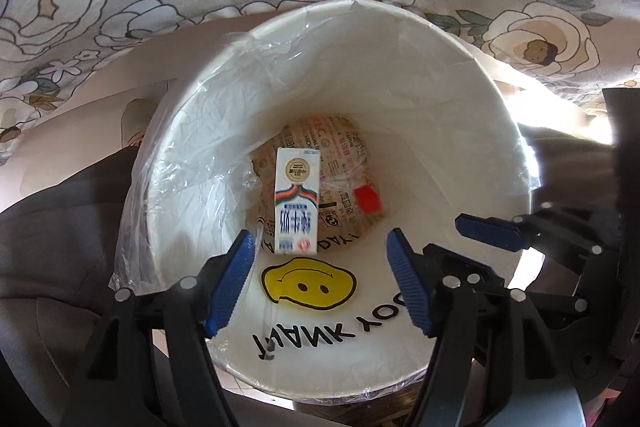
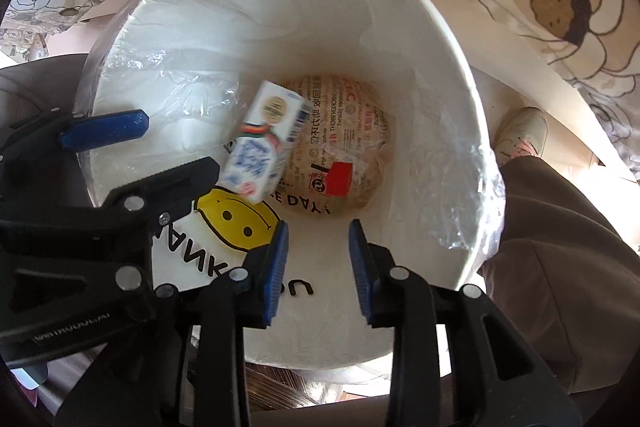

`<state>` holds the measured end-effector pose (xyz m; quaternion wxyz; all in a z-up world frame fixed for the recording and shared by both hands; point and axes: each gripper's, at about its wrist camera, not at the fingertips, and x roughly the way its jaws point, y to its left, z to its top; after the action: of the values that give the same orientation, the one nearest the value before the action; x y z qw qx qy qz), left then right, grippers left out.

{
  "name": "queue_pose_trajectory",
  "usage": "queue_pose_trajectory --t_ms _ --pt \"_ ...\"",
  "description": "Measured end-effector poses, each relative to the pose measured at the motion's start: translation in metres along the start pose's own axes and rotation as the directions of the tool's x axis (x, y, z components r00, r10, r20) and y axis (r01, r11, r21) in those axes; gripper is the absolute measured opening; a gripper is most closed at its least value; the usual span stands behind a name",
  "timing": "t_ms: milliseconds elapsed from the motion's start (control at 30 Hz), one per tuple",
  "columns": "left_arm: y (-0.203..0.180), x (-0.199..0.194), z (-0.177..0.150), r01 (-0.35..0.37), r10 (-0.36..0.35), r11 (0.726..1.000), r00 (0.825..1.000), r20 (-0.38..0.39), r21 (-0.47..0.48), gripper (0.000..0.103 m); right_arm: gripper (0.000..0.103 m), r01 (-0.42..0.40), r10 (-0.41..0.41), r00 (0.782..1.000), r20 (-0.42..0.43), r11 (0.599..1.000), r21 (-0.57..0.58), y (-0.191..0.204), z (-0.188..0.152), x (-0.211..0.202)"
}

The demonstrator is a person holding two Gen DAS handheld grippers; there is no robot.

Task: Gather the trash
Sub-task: 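Open the left tool over the bin while the right tool releases the red block, then move the left tool to the green block while the right tool approaches the pink cup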

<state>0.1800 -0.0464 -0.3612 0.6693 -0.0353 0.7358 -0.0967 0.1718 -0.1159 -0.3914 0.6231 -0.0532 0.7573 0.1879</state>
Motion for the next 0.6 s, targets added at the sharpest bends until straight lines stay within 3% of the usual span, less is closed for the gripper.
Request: queue_pose_trajectory --t_ms 400,500,600 --pt "0.003 -0.021 -0.007 0.031 -0.031 1.0 0.999 0.02 0.008 0.071 0.033 0.006 -0.006 1.0 0.02 1.0 -0.007 -0.003 -0.002 -0.004" --pt "0.001 -0.049 -0.017 0.09 -0.093 0.995 0.994 0.058 0.048 0.071 0.033 -0.007 0.008 0.999 0.04 0.999 -0.037 0.002 -0.007 -0.019" --pt "-0.004 -0.09 -0.027 0.055 -0.071 0.992 0.988 0.139 0.112 0.071 0.033 -0.056 0.059 0.997 0.049 0.996 -0.067 0.005 -0.015 -0.039"
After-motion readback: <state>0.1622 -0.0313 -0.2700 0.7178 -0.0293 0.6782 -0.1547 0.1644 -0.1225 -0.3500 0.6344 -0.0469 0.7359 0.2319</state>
